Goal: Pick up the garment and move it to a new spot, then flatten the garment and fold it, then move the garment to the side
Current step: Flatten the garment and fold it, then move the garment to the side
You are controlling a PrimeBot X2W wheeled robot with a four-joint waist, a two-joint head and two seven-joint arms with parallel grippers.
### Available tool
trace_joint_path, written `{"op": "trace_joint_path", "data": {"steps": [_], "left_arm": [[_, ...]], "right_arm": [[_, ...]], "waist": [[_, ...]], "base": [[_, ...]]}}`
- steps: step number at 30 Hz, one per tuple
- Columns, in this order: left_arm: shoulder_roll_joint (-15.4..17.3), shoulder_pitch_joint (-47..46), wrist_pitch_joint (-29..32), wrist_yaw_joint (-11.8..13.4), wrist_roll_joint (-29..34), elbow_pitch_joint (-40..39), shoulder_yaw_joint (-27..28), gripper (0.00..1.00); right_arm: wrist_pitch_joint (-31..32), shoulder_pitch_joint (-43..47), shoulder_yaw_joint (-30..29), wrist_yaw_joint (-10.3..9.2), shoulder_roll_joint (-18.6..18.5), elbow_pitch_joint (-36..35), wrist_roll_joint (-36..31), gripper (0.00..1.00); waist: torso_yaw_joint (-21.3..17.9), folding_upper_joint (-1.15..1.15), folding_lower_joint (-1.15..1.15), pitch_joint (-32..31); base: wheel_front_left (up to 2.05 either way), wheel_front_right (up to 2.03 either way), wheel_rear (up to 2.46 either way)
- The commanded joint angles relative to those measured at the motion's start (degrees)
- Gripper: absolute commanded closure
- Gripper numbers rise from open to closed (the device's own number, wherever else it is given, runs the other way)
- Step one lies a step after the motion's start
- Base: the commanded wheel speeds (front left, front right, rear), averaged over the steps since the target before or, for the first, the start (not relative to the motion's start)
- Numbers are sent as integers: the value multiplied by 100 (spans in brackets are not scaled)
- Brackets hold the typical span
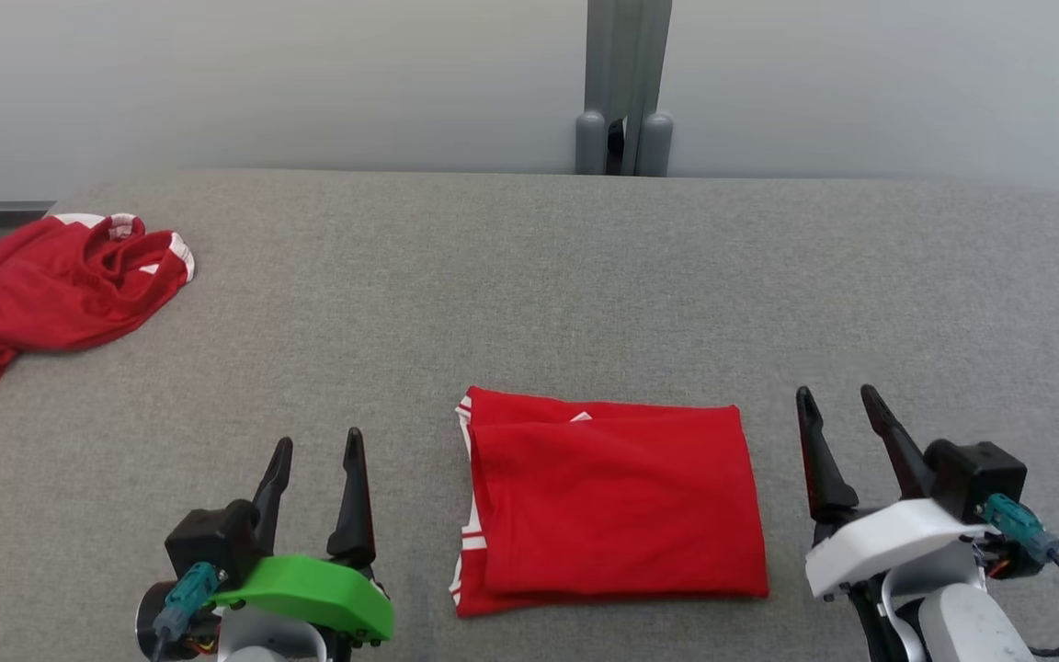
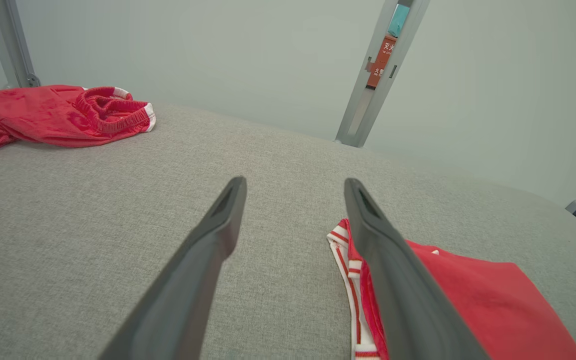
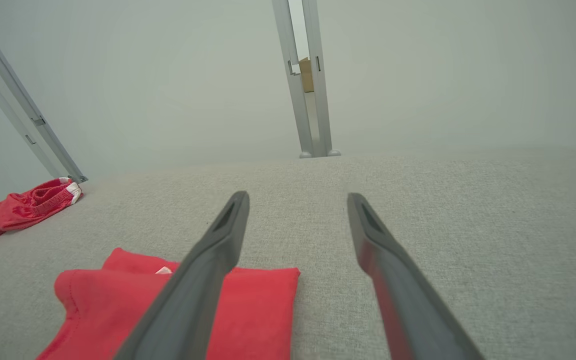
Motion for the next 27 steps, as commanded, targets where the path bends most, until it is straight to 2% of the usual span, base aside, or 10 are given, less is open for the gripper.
{"op": "trace_joint_path", "data": {"steps": [1,14,22,27], "left_arm": [[-1,57,-47,-33,61,34,19,0],[-14,174,-86,-90,163,186,126,0],[-21,166,-89,-101,180,203,86,0],[11,129,-77,-77,196,181,73,0]], "right_arm": [[22,150,-30,-1,-6,-82,14,0],[106,487,-134,-1,-8,-319,-95,0],[148,464,-101,-1,-9,-282,-173,0],[480,412,-32,-1,-9,-52,-108,0]], "waist": [[-92,0,0,-106],[-265,0,0,-237],[-213,0,0,-234],[-110,0,0,-191]], "base": [[0,0,0],[0,0,0],[0,0,0],[0,0,0]]}}
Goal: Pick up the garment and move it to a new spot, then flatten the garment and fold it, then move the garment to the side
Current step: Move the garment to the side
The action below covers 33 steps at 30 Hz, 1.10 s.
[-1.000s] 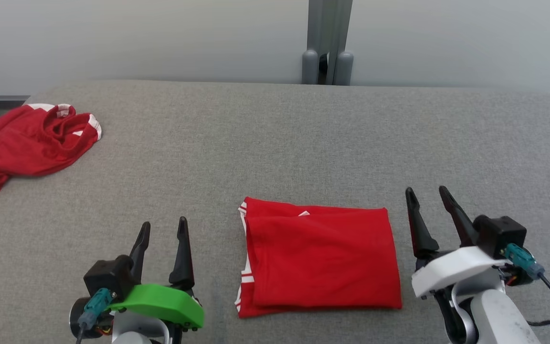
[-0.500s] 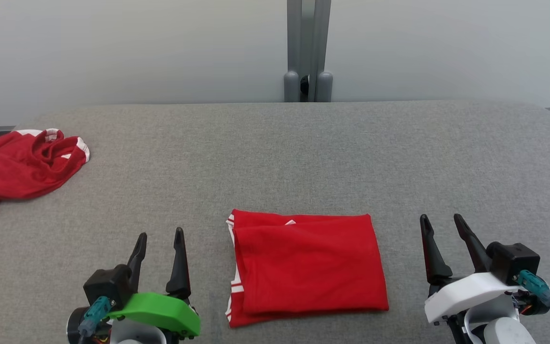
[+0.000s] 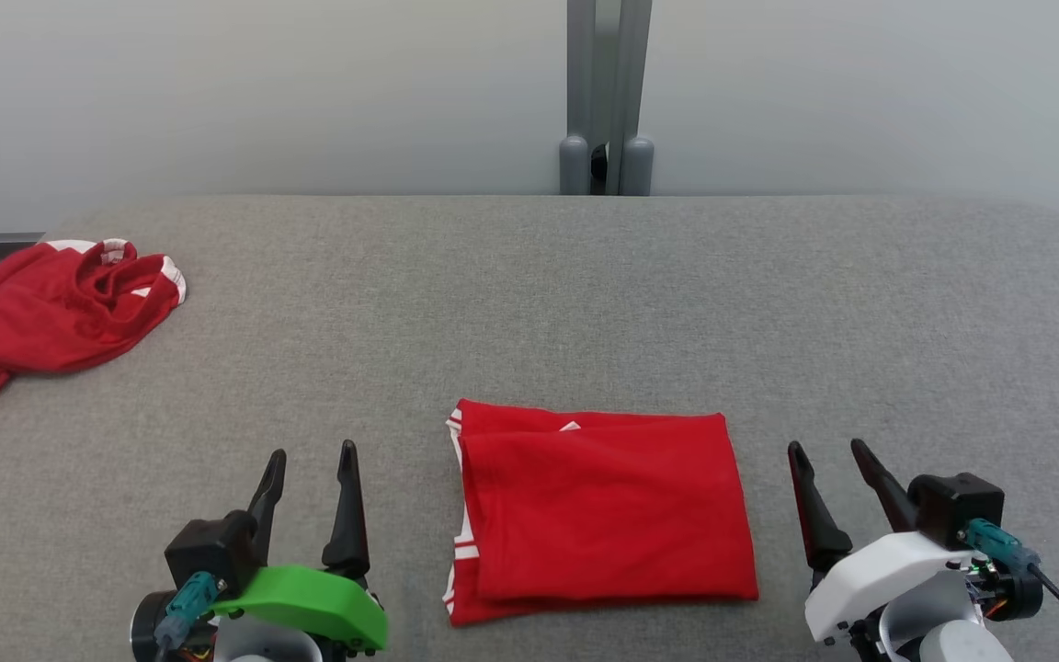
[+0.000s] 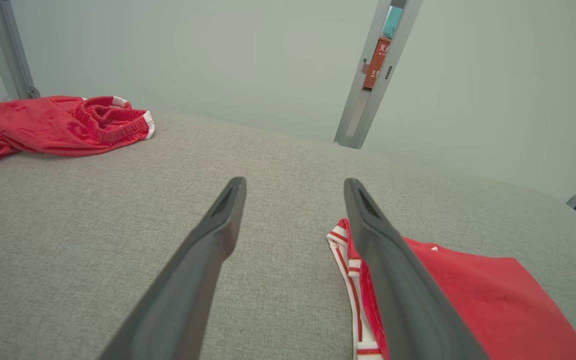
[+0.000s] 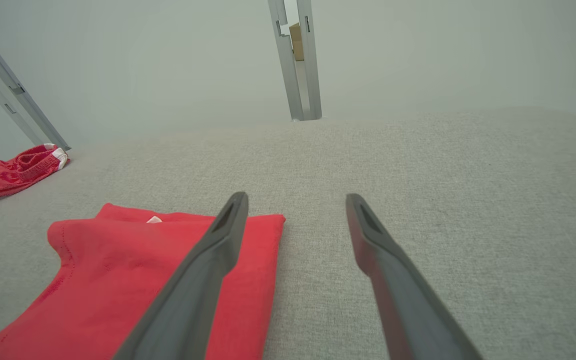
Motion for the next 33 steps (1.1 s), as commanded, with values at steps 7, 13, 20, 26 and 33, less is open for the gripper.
{"op": "trace_joint_path", "data": {"steps": [7,13,20,26,33], "left_arm": [[35,-66,-5,61,104,-34,-10,0],[144,-56,-16,130,87,-108,124,0],[183,-6,-32,159,87,-207,254,0],[124,-15,-31,155,118,-245,301,0],[73,-127,-40,80,190,-282,308,0]], "right_arm": [[557,-210,104,-1,-14,680,200,0],[777,-522,10,-1,-15,1352,192,0],[1007,-918,-85,-1,-14,2069,178,0],[1197,-1183,101,-1,-6,2422,305,94],[956,-1585,1,-5,-30,2258,75,100]], "waist": [[385,0,0,105],[760,0,0,231],[1024,0,0,443],[961,0,0,576],[441,0,0,767]], "base": [[0,0,0],[0,0,0],[0,0,0],[0,0,0],[0,0,0]]}}
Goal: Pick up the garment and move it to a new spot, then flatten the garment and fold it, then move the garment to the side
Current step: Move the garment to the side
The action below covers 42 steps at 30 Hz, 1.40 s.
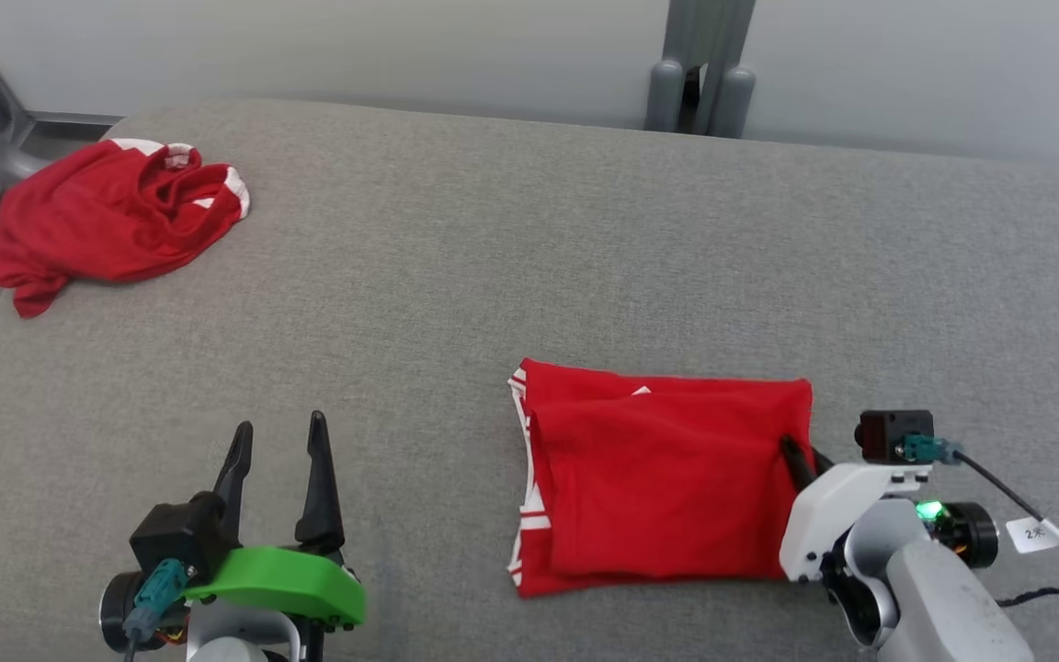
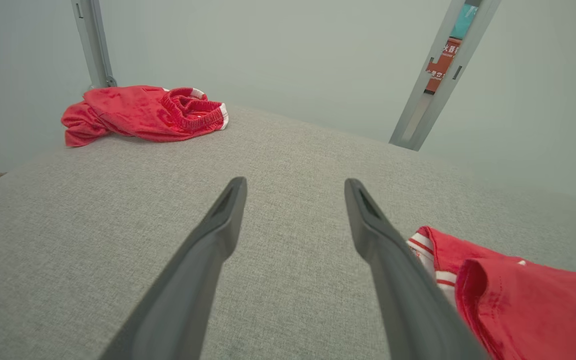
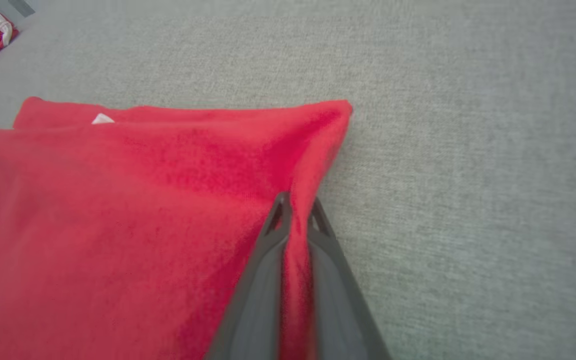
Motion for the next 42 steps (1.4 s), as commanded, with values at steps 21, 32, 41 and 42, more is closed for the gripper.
{"op": "trace_joint_path", "data": {"steps": [21,32,41,42], "left_arm": [[4,-913,203,-236,350,-144,-240,0],[47,-1083,303,-244,313,-217,-275,0],[84,-1082,297,-201,321,-250,-275,0],[92,-1079,298,-198,325,-258,-276,0]], "right_arm": [[-624,-843,-1387,-10,-64,-496,-419,100],[-860,-1333,-1374,-10,-50,-222,-488,100],[-852,-2100,-1478,-10,-676,263,-853,100],[-852,-2178,-1468,-10,-754,305,-903,100]], "waist": [[-2611,0,0,1107],[-2569,0,0,1271],[-2094,0,0,1312],[-2056,0,0,1321]], "base": [[0,0,0],[0,0,0],[0,0,0],[0,0,0]]}}
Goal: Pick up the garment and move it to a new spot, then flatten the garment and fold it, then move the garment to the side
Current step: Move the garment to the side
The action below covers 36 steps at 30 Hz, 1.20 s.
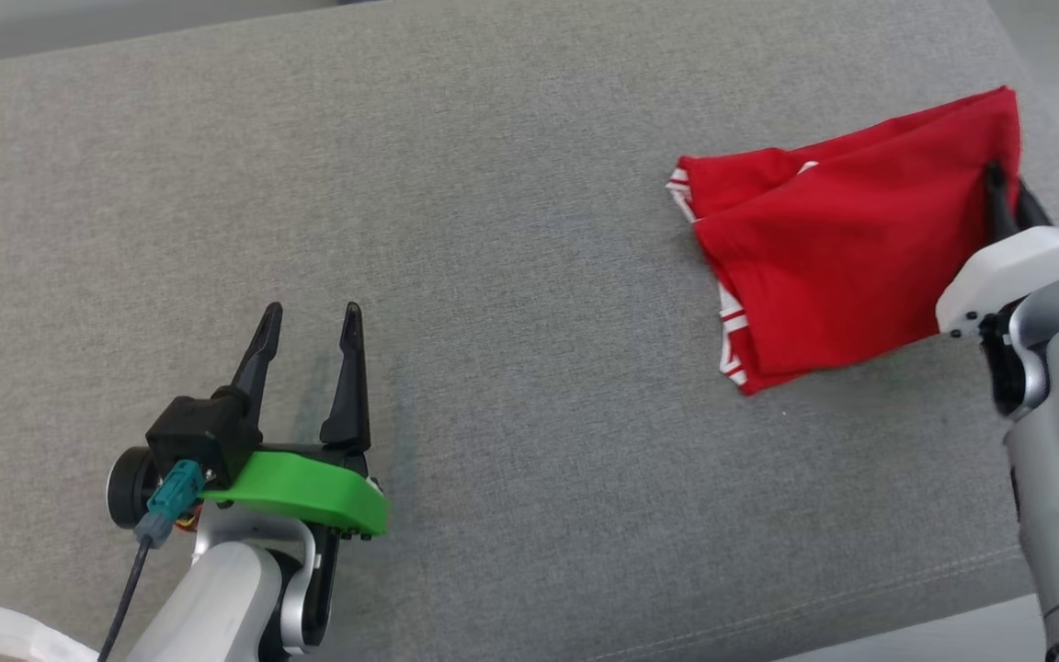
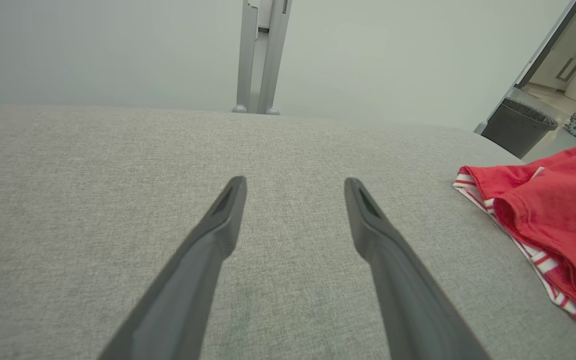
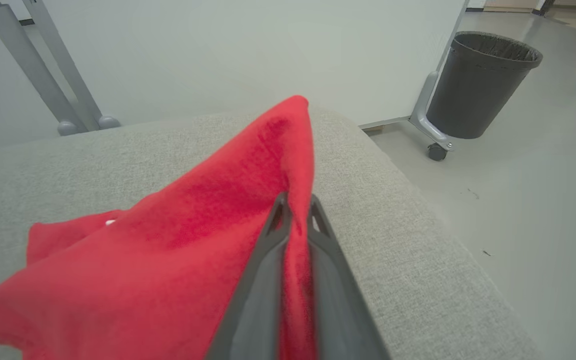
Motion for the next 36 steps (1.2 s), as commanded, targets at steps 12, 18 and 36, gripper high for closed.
{"op": "trace_joint_path", "data": {"steps": [12,18,36], "left_arm": [[140,-64,111,66,57,-147,-81,0],[151,-36,128,97,50,-159,-112,0],[102,31,-276,-17,-53,124,286,0]], "right_arm": [[-488,-765,-399,-11,-1127,861,-604,0],[-941,-896,-755,-10,-1020,1249,-904,0],[-1011,-534,410,-10,-115,445,-601,0]], "waist": [[589,0,0,178],[679,0,0,157],[856,0,0,-758]], "base": [[0,0,0],[0,0,0],[0,0,0]]}}
